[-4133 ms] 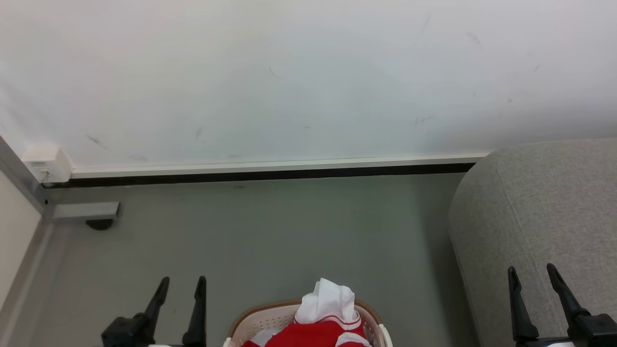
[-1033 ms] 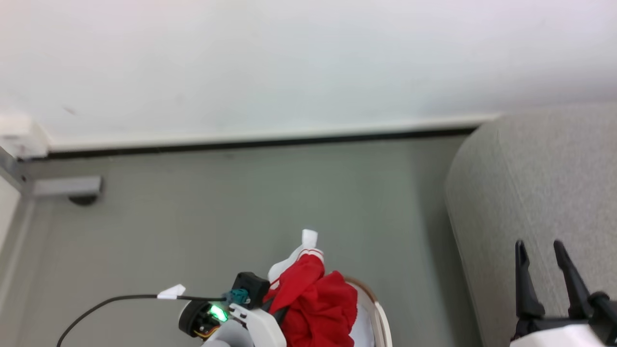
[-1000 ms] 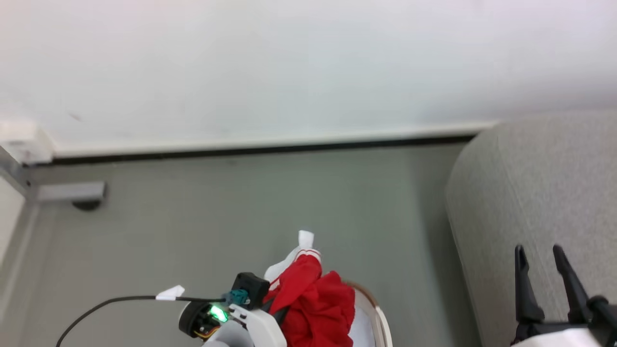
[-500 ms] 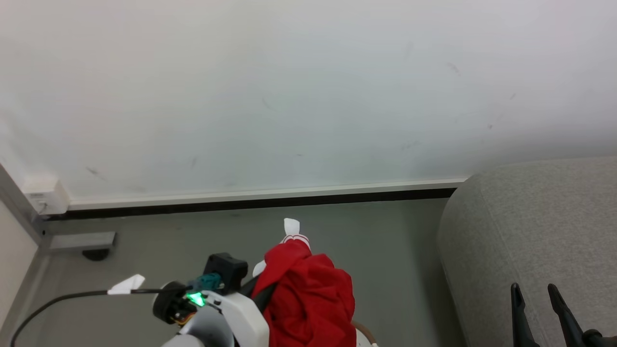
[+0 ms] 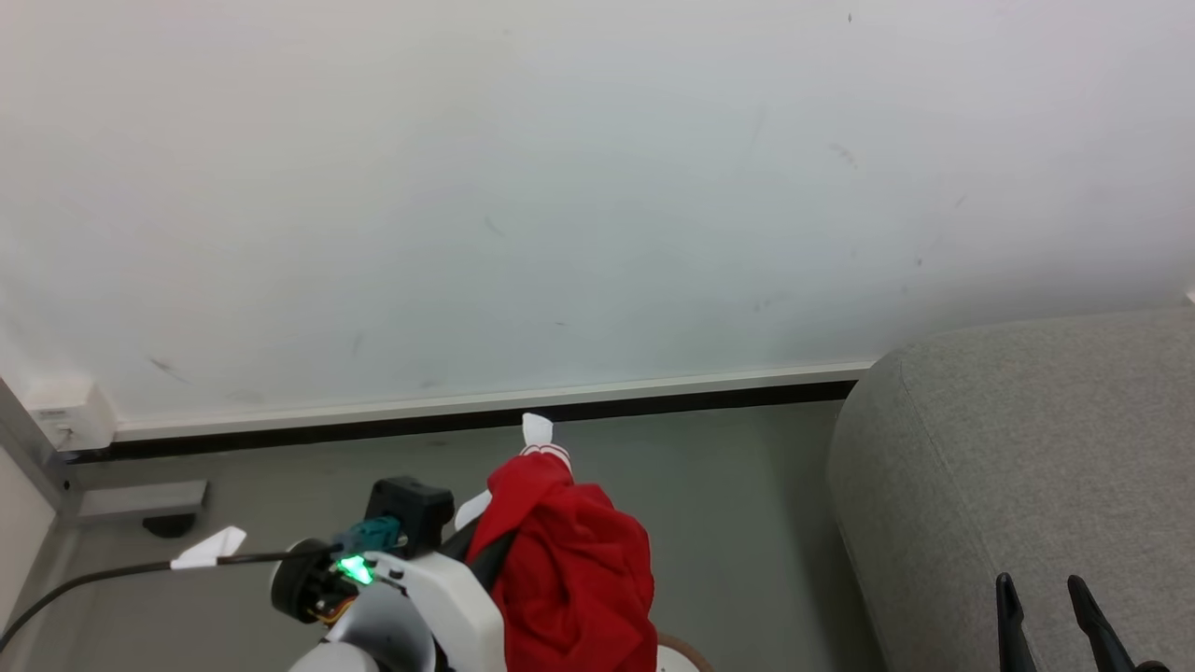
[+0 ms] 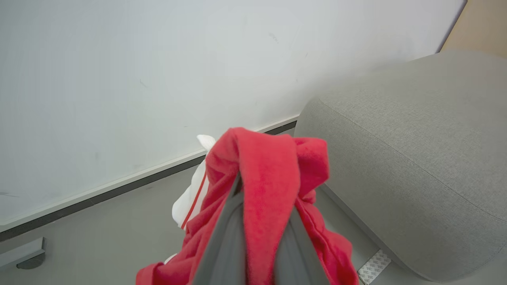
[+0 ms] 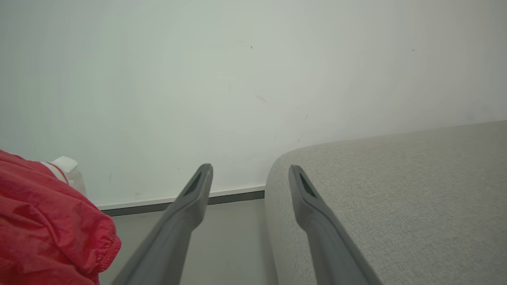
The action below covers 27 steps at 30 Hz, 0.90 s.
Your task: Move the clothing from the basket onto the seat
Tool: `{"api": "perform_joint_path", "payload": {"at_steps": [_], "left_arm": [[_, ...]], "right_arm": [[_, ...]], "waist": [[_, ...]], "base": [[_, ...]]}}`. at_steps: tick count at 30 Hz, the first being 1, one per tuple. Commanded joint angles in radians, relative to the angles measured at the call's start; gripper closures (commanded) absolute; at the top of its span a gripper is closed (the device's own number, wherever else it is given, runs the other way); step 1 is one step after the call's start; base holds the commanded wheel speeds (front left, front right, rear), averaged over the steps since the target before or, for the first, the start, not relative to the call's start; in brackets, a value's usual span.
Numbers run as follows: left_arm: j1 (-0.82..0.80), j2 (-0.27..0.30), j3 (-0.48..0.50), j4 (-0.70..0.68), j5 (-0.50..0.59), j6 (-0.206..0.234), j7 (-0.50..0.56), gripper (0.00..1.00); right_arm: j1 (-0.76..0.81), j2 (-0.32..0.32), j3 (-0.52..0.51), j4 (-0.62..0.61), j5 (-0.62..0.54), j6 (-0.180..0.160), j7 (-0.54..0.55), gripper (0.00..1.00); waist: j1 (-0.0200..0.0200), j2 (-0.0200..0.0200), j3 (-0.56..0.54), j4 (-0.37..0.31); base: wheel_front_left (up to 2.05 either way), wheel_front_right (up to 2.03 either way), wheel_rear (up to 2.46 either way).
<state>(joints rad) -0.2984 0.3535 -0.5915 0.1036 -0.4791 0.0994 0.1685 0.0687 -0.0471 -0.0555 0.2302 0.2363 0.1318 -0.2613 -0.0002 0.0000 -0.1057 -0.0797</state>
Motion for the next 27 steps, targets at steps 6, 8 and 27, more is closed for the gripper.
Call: {"api": "perform_joint_path", "payload": {"at_steps": [6, 8, 27], "left_arm": [[-0.029, -0.004, 0.010, -0.002, -0.015, 0.004, 0.001, 1.00], [-0.037, -0.005, 0.010, 0.002, -0.015, 0.003, 0.001, 1.00], [-0.116, -0.044, -0.034, 0.015, -0.001, -0.021, 0.006, 1.00]], "right_arm": [[0.002, -0.003, 0.003, -0.001, -0.003, -0.002, -0.003, 0.00], [-0.001, -0.003, 0.006, -0.001, -0.005, -0.002, -0.003, 0.00], [-0.209, -0.187, 0.541, 0.049, 0.032, -0.002, 0.019, 0.00]], "waist": [[0.0002, 0.0000, 0.005, 0.003], [0.0002, 0.0000, 0.007, 0.003], [0.0002, 0.0000, 0.020, 0.004]], "base": [[0.00, 0.00, 0.00], [0.00, 0.00, 0.00], [0.00, 0.00, 0.00]]}}
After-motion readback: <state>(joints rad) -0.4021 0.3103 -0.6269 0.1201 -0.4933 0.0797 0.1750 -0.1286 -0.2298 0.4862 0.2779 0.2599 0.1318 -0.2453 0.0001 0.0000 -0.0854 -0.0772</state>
